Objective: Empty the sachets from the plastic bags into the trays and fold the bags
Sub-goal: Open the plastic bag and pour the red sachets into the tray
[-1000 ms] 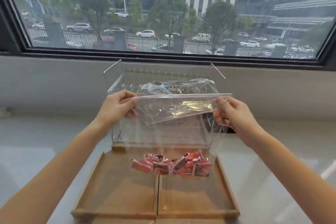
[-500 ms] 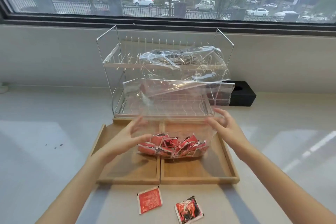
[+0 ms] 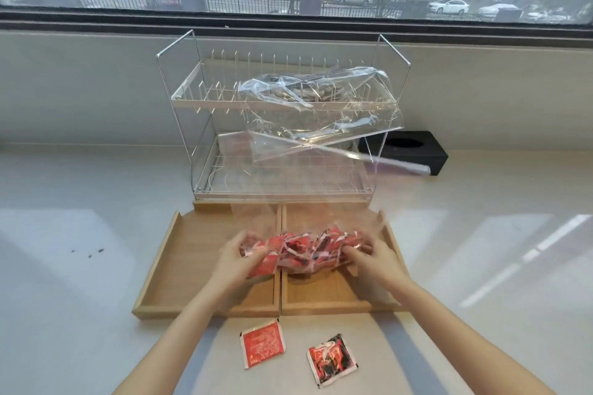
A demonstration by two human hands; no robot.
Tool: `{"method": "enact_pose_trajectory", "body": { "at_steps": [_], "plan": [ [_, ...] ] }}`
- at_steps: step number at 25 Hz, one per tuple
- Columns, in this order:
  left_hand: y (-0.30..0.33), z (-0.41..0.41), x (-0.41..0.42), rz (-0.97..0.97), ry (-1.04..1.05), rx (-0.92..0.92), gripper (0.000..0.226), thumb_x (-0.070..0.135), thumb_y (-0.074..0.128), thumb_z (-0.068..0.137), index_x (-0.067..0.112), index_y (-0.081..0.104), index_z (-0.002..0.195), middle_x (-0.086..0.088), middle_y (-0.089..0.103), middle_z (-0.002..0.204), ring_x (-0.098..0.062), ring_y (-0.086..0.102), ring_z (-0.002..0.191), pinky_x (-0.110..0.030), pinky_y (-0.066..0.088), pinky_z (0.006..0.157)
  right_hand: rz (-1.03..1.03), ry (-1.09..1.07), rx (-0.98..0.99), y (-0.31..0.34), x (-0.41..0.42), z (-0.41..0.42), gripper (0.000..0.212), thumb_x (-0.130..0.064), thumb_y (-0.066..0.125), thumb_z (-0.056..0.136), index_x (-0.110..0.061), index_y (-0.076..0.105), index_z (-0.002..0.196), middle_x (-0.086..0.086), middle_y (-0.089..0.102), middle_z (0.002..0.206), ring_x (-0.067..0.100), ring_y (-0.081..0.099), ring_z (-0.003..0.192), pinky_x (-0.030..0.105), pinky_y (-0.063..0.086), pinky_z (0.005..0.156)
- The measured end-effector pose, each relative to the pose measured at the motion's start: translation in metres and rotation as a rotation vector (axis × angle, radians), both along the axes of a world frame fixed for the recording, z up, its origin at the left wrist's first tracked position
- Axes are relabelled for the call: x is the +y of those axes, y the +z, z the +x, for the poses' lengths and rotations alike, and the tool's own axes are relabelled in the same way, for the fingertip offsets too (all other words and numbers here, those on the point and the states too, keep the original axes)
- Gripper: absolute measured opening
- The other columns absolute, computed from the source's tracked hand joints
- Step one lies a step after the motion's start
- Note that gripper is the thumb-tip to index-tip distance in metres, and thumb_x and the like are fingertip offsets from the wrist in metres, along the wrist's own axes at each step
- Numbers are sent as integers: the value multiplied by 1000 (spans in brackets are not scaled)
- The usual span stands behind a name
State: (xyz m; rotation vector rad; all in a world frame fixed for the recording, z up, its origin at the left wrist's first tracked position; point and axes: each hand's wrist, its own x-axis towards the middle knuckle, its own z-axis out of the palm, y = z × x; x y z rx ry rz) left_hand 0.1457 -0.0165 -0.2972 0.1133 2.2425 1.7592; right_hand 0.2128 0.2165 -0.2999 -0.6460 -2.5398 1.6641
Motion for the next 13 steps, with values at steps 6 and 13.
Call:
{"method": "enact_pose_trajectory", "body": {
  "at_steps": [6, 13],
  "plan": [
    [15, 10, 3, 4, -34, 105, 23, 7, 55, 86, 19, 57, 106, -6, 46, 108, -1, 52, 79, -3, 43, 48, 54, 101, -75, 14, 13, -10, 51, -24, 63, 84, -15, 44, 130, 6, 55, 127, 19, 52, 117, 30, 43, 96],
    [70, -7, 3, 149, -7, 336, 16, 17, 48, 90, 28, 60, 93, 14, 63, 95, 12, 59, 80, -2, 44, 70, -49, -37, 300, 87, 16, -22, 45, -34, 56, 87, -19, 46, 128, -2, 59, 114, 8, 55, 101, 18, 42, 81]
  ]
}}
